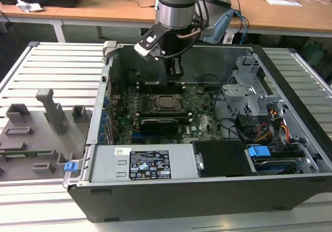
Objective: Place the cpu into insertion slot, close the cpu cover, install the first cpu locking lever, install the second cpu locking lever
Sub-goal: 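Install the first cpu locking lever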
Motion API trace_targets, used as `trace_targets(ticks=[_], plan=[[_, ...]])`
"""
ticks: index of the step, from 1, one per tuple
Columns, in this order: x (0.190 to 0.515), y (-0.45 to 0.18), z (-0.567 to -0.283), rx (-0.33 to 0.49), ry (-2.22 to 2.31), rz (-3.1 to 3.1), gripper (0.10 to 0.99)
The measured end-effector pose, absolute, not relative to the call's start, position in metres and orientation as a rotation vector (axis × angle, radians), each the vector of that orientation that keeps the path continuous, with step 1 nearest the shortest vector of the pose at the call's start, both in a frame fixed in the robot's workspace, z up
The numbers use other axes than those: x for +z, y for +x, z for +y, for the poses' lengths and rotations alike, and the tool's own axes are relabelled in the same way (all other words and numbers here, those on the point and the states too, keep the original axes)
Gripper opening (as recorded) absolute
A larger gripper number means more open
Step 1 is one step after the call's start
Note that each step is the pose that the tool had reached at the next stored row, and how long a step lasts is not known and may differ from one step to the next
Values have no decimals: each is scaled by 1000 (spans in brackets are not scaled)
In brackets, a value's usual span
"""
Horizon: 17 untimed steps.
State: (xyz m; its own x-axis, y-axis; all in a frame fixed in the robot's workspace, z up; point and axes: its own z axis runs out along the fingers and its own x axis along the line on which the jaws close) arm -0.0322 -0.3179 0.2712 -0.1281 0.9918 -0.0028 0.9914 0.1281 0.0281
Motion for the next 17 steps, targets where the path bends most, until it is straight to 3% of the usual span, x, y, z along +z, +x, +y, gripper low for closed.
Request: trace_targets(ticks=[17], plan=[[271, -32, -318, 33, 1697, 2623, 106]])
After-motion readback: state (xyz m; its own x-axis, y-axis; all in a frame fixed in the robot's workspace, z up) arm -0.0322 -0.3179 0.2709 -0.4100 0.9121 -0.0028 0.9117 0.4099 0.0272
